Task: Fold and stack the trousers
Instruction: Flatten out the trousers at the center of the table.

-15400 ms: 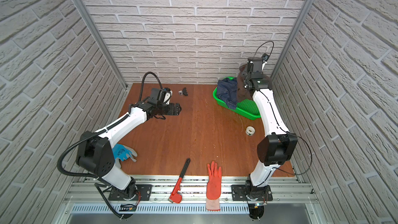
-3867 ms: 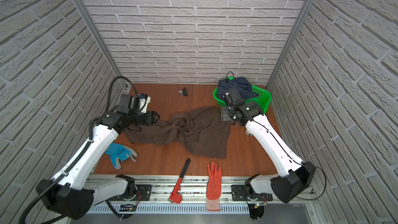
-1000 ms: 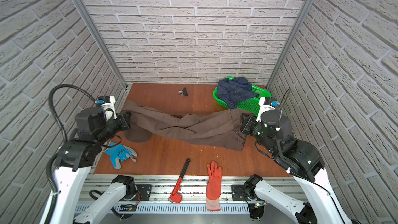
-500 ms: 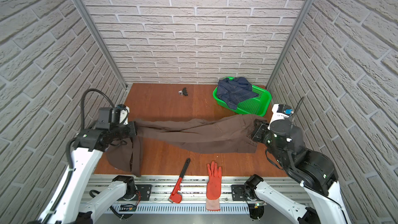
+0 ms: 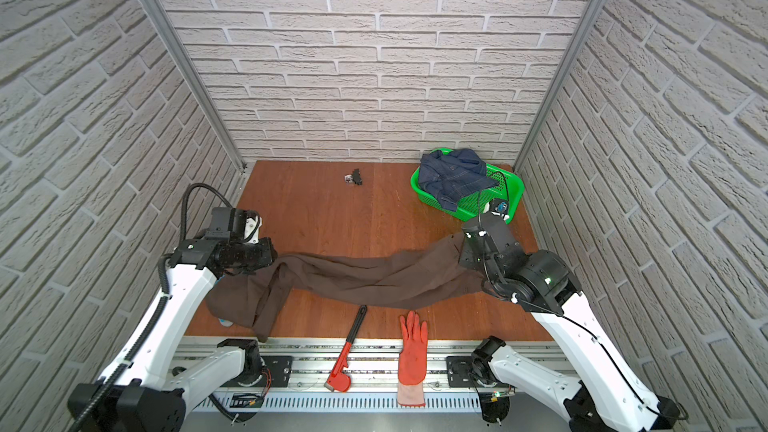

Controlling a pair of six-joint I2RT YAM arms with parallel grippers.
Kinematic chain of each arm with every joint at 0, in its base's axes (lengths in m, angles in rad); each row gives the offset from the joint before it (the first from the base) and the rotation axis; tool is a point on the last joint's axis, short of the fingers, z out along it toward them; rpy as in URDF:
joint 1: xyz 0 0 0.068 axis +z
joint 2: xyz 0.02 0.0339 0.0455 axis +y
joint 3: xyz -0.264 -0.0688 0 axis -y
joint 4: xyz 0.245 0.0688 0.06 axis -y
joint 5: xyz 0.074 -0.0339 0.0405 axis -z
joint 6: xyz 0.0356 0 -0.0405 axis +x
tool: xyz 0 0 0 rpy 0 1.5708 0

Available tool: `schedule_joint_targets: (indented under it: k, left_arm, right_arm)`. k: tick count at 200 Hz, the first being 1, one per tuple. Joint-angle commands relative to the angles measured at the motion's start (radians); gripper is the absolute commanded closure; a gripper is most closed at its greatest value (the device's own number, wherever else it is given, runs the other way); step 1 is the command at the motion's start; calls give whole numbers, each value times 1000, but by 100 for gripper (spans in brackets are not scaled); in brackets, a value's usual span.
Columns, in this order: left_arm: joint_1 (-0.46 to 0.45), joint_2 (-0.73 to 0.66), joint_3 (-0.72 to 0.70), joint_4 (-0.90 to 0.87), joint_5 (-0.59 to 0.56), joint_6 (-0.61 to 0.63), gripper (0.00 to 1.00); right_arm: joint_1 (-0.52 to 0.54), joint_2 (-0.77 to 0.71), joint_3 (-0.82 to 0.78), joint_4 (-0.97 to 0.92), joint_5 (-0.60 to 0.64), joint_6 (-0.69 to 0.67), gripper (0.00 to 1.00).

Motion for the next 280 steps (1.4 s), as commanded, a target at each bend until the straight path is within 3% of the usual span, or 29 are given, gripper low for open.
schedule_joint_targets:
  k: [1,11,22,44,61,92,109,146,180,200,246,267,280]
  left_arm:
    - [11,16,16,37,20,13,92]
    - [12,24,19,50,27,12,96]
    - [12,38,24,66,35,4,93]
    - [12,64,12,83,56,-7,58]
    - [12,64,-36,92,43,-14,44]
    - [12,46,-170,150,55,-69,30]
    - [12,38,-221,194,56,-102,29]
    - [12,93,-252,274,49,-130,43]
    - [14,92,-235,297,20,-139,82]
    - [14,29,-186,248,2,-129,100]
    - [13,-99,74,-25,-84,-57,100]
    - [24,-51,147,-54,-124,-11,100]
    - [50,19,156,-15,-86,2,100]
  right_arm:
    - [-5,-11,15,56,24,-22,95]
    - [-6,-5,23,62,18,-25,94]
    - [-9,3,30,70,11,-29,94]
    - [-12,22,32,82,2,-37,94]
    - [-17,28,25,92,-2,-39,94]
    - [-28,31,15,114,-16,-46,95]
    - [-34,40,15,117,-24,-54,94]
    - [-48,39,4,125,-33,-62,95]
    - [-60,21,7,122,-41,-62,94]
    - [-63,10,21,108,-41,-62,94]
    - [-75,-4,64,98,-36,-66,95]
    - [-102,32,61,128,-32,-90,94]
    - [-134,67,48,169,-46,-107,94]
